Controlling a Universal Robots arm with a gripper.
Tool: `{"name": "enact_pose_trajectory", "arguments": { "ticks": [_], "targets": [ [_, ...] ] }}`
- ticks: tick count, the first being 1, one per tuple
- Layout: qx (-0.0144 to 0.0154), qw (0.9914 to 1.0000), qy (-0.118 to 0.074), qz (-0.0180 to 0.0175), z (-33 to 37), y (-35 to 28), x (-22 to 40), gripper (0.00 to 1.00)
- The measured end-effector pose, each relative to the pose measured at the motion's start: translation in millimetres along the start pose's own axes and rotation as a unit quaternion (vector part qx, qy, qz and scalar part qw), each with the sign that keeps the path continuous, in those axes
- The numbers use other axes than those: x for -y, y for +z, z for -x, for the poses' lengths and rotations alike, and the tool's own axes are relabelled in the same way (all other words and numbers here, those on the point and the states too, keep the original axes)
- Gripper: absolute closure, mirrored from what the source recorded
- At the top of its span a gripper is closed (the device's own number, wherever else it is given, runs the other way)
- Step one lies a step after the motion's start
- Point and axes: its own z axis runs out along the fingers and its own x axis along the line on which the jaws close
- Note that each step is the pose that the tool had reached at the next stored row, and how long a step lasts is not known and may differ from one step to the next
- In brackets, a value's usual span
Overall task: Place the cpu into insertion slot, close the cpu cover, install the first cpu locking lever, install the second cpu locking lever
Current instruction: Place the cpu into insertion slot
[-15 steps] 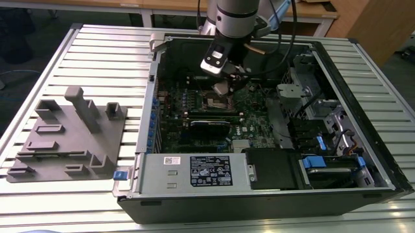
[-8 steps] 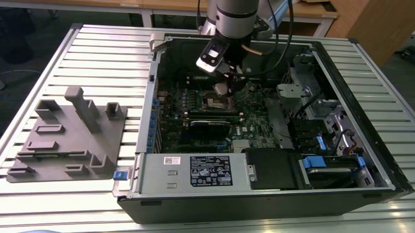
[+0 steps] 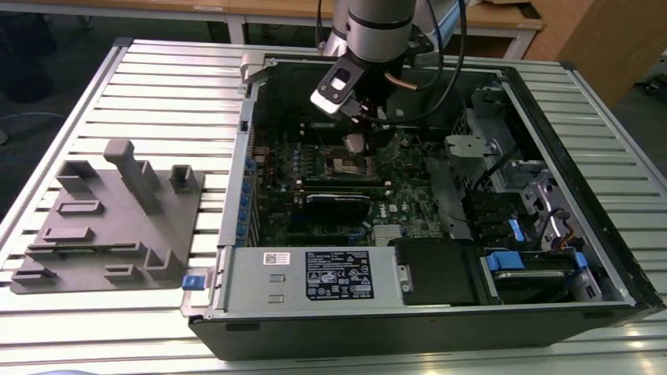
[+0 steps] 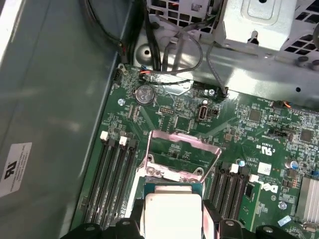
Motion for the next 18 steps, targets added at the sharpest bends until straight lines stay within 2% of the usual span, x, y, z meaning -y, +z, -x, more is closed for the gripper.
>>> {"name": "enact_pose_trajectory", "arguments": {
  "ticks": [4, 6, 8, 12, 16, 17, 18],
  "targets": [
    [0.0001, 1.0, 0.002, 0.0, 0.0, 0.0, 0.0, 0.46],
    [0.0013, 0.99984, 0.018, 0.0004, -0.1, 0.2, 0.0, 0.46],
    [0.0027, 0.99936, 0.036, 0.0007, 0.0, 0.4, 0.0, 0.46],
    [0.0052, 0.99762, 0.069, 0.0012, 0.0, 0.6, 0.0, 0.46],
    [0.0052, 0.99759, 0.069, 0.0007, 0.0, 0.6, 0.0, 0.46],
    [0.0042, 0.99756, 0.069, -0.0052, -0.1, 0.8, -0.1, 0.46],
    [0.0026, 0.99747, 0.07, -0.0141, 0.0, 1.0, -0.5, 0.46]
  ]
}}
